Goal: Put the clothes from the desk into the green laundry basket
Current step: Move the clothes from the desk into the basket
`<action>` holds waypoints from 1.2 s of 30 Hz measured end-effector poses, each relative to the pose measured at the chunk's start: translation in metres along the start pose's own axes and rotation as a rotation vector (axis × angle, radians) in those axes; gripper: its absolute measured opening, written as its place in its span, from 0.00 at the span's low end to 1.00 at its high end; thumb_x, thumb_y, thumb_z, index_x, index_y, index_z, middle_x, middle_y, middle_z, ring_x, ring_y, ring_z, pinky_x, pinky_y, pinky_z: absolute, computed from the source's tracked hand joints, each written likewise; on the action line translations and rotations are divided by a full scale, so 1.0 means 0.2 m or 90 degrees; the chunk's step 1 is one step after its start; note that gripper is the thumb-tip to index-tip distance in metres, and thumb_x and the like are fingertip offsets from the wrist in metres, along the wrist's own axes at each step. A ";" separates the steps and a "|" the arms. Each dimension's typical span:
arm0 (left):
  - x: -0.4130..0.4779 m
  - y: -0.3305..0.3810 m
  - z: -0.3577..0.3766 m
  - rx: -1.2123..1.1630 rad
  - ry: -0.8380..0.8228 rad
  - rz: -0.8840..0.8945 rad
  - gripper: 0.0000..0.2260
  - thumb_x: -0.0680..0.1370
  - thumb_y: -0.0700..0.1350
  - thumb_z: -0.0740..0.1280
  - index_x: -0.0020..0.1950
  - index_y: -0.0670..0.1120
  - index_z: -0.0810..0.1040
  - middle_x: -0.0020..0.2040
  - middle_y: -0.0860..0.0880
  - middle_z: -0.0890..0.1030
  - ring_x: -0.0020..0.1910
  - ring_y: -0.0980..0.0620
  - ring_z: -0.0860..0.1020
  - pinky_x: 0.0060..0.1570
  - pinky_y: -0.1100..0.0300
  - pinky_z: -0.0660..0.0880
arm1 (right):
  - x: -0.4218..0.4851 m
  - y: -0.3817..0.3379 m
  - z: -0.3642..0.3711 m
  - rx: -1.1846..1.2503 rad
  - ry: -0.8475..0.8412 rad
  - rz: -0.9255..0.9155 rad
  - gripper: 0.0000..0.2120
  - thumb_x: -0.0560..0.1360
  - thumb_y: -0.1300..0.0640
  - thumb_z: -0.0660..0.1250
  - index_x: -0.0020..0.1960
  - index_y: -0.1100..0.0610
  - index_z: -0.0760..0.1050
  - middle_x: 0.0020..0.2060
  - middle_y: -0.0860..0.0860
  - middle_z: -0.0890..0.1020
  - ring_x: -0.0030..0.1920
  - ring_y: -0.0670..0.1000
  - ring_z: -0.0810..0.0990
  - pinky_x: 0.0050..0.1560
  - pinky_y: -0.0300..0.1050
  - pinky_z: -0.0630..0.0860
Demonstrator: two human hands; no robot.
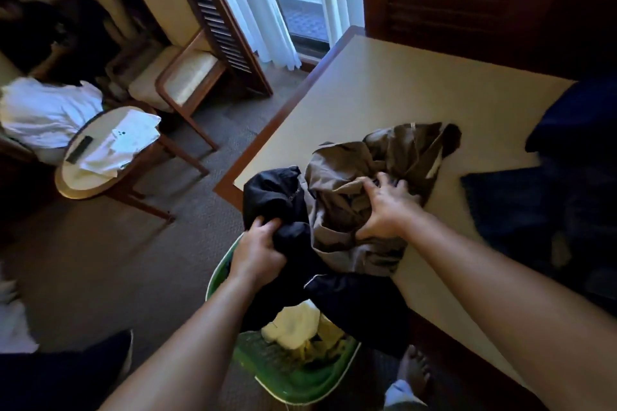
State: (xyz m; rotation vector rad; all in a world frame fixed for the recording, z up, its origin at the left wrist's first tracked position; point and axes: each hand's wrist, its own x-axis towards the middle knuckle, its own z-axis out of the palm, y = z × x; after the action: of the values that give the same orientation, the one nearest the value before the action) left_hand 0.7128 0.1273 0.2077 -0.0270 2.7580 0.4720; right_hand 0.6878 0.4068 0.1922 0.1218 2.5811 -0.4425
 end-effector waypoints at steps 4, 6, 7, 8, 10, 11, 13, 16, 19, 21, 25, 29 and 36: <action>-0.02 -0.17 -0.07 0.008 -0.010 0.021 0.30 0.68 0.41 0.70 0.72 0.50 0.78 0.70 0.44 0.74 0.66 0.40 0.77 0.60 0.51 0.78 | -0.11 -0.16 0.19 0.083 0.067 0.023 0.48 0.60 0.40 0.78 0.74 0.36 0.57 0.69 0.50 0.62 0.65 0.62 0.66 0.61 0.65 0.73; -0.02 -0.26 -0.09 0.019 -0.020 0.039 0.32 0.67 0.41 0.69 0.72 0.51 0.77 0.71 0.44 0.73 0.66 0.40 0.77 0.60 0.50 0.78 | -0.17 -0.25 0.29 0.119 0.110 0.038 0.44 0.61 0.44 0.76 0.72 0.36 0.59 0.65 0.49 0.65 0.62 0.61 0.67 0.58 0.62 0.76; -0.03 -0.31 -0.09 0.019 -0.027 0.051 0.32 0.67 0.41 0.69 0.72 0.51 0.77 0.71 0.44 0.74 0.66 0.40 0.77 0.60 0.50 0.78 | -0.21 -0.29 0.34 0.135 0.131 0.050 0.42 0.62 0.45 0.75 0.71 0.37 0.60 0.64 0.49 0.66 0.60 0.61 0.68 0.56 0.60 0.77; -0.03 -0.36 -0.09 0.020 -0.030 0.070 0.32 0.67 0.40 0.69 0.72 0.51 0.77 0.70 0.44 0.74 0.65 0.39 0.78 0.60 0.49 0.78 | -0.24 -0.35 0.39 0.151 0.150 0.063 0.40 0.62 0.46 0.73 0.70 0.37 0.61 0.63 0.48 0.67 0.59 0.61 0.69 0.54 0.59 0.78; -0.05 -0.47 -0.09 0.030 -0.040 0.103 0.31 0.68 0.39 0.70 0.72 0.51 0.77 0.70 0.44 0.74 0.65 0.39 0.78 0.59 0.50 0.79 | -0.33 -0.46 0.52 0.165 0.196 0.084 0.35 0.64 0.48 0.71 0.68 0.38 0.62 0.61 0.47 0.69 0.57 0.61 0.70 0.51 0.56 0.79; -0.06 -0.52 -0.10 0.031 -0.042 0.116 0.31 0.68 0.39 0.70 0.72 0.50 0.77 0.70 0.44 0.74 0.65 0.38 0.78 0.59 0.50 0.78 | -0.37 -0.52 0.59 0.165 0.223 0.090 0.33 0.65 0.48 0.71 0.67 0.39 0.63 0.59 0.47 0.69 0.56 0.61 0.71 0.48 0.55 0.79; -0.07 -0.67 -0.09 0.023 -0.051 0.134 0.31 0.68 0.40 0.71 0.72 0.49 0.77 0.71 0.43 0.75 0.64 0.38 0.78 0.59 0.51 0.78 | -0.47 -0.65 0.73 0.166 0.280 0.094 0.27 0.68 0.45 0.70 0.65 0.39 0.65 0.57 0.46 0.70 0.55 0.60 0.72 0.44 0.52 0.77; -0.09 -0.88 -0.07 -0.016 -0.080 0.129 0.32 0.69 0.39 0.73 0.75 0.47 0.75 0.73 0.43 0.74 0.68 0.40 0.76 0.60 0.54 0.75 | -0.62 -0.83 0.94 0.213 0.321 0.104 0.22 0.71 0.40 0.68 0.63 0.38 0.67 0.57 0.45 0.72 0.54 0.57 0.72 0.45 0.52 0.77; -0.14 -1.05 -0.06 -0.054 -0.042 0.153 0.26 0.69 0.40 0.72 0.68 0.46 0.80 0.63 0.43 0.77 0.61 0.38 0.79 0.56 0.51 0.77 | -0.74 -0.99 1.17 0.299 0.315 0.170 0.21 0.71 0.41 0.68 0.62 0.38 0.68 0.56 0.43 0.74 0.54 0.56 0.73 0.48 0.53 0.78; -0.15 -1.13 -0.08 -0.088 -0.019 0.155 0.25 0.66 0.44 0.70 0.64 0.46 0.82 0.59 0.43 0.77 0.57 0.38 0.80 0.55 0.49 0.79 | -0.79 -1.07 1.28 0.352 0.302 0.224 0.23 0.68 0.44 0.69 0.62 0.37 0.68 0.56 0.44 0.73 0.55 0.56 0.74 0.50 0.55 0.78; -0.16 -1.20 -0.12 -0.108 0.017 0.168 0.20 0.68 0.41 0.74 0.60 0.45 0.82 0.56 0.41 0.77 0.55 0.37 0.80 0.53 0.51 0.77 | -0.79 -1.12 1.33 0.420 0.201 0.299 0.31 0.69 0.46 0.72 0.70 0.38 0.65 0.67 0.48 0.72 0.64 0.62 0.71 0.63 0.54 0.73; -0.20 -1.25 -0.14 -0.105 0.032 0.203 0.19 0.70 0.39 0.76 0.61 0.43 0.82 0.58 0.40 0.77 0.56 0.37 0.79 0.53 0.55 0.73 | -0.80 -1.14 1.36 0.382 0.011 0.338 0.39 0.77 0.40 0.67 0.81 0.40 0.49 0.81 0.51 0.50 0.79 0.66 0.52 0.73 0.68 0.58; -0.27 -1.32 -0.12 -0.138 0.042 0.217 0.20 0.69 0.39 0.77 0.61 0.44 0.81 0.62 0.41 0.76 0.58 0.38 0.79 0.56 0.54 0.74 | -0.82 -1.20 1.49 0.357 0.063 0.290 0.37 0.76 0.44 0.65 0.81 0.49 0.54 0.80 0.50 0.59 0.79 0.56 0.56 0.75 0.64 0.60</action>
State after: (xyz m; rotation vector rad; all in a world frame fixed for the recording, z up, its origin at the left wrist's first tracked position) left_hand 0.7767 -0.1309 0.1628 0.3862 2.7693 0.8705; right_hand 0.9302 0.0805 0.1005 0.9201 2.3431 -0.9799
